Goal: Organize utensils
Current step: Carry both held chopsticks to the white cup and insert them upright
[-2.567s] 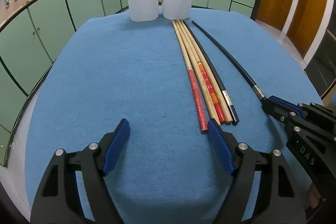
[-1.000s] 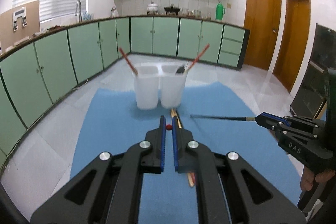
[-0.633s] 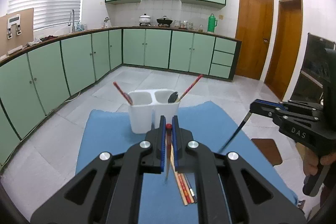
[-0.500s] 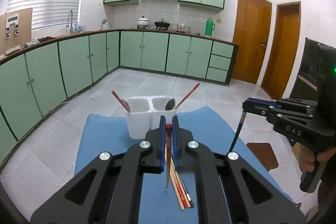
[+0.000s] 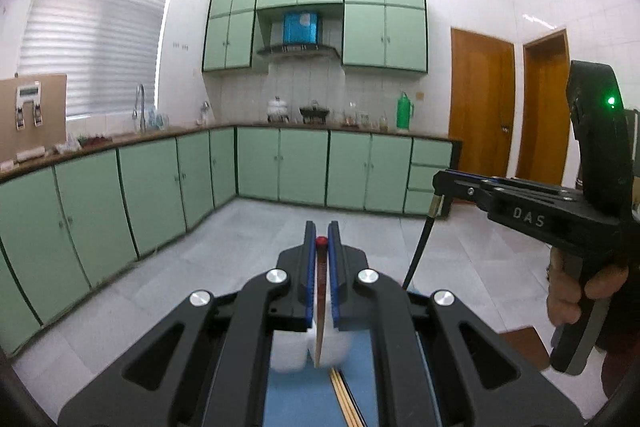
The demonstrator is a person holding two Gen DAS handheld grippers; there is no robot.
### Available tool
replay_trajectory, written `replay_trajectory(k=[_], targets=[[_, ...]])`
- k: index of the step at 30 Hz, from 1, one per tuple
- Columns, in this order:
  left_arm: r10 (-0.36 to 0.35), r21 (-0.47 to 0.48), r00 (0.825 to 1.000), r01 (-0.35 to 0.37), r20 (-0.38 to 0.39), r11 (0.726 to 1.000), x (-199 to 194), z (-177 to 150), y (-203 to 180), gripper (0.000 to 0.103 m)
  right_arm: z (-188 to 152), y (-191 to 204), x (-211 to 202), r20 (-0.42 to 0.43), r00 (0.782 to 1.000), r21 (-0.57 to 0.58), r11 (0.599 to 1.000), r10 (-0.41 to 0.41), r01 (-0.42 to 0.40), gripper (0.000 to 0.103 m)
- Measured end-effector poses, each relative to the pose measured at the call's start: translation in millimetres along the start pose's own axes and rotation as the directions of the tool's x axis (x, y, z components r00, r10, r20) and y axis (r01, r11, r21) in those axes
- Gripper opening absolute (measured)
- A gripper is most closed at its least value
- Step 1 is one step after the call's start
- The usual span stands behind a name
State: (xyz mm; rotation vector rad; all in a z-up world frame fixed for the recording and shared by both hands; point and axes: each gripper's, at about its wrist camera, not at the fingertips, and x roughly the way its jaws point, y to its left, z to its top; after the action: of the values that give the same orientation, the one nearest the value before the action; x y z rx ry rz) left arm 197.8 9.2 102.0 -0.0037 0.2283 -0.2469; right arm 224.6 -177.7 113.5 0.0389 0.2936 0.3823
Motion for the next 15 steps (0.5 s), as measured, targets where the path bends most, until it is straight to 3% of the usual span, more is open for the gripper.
replay_trajectory(k=[7,15], targets=[[0.017,0.008,0.999,-0.017,0.039,1.000,56.4,19.7,6.8,0.005,13.1,-7.7,52.5,0.037,0.999,0.012,1.000,-0.026,0.025,0.006],[0.037,-0.001,0.999,-0.037,-0.027,0.999,121.6,-13.2,18.3,0.005,-26.2,-17.7,110.9,-0.052,0.998,0.036,0.998,-0.043,0.045,0.006]])
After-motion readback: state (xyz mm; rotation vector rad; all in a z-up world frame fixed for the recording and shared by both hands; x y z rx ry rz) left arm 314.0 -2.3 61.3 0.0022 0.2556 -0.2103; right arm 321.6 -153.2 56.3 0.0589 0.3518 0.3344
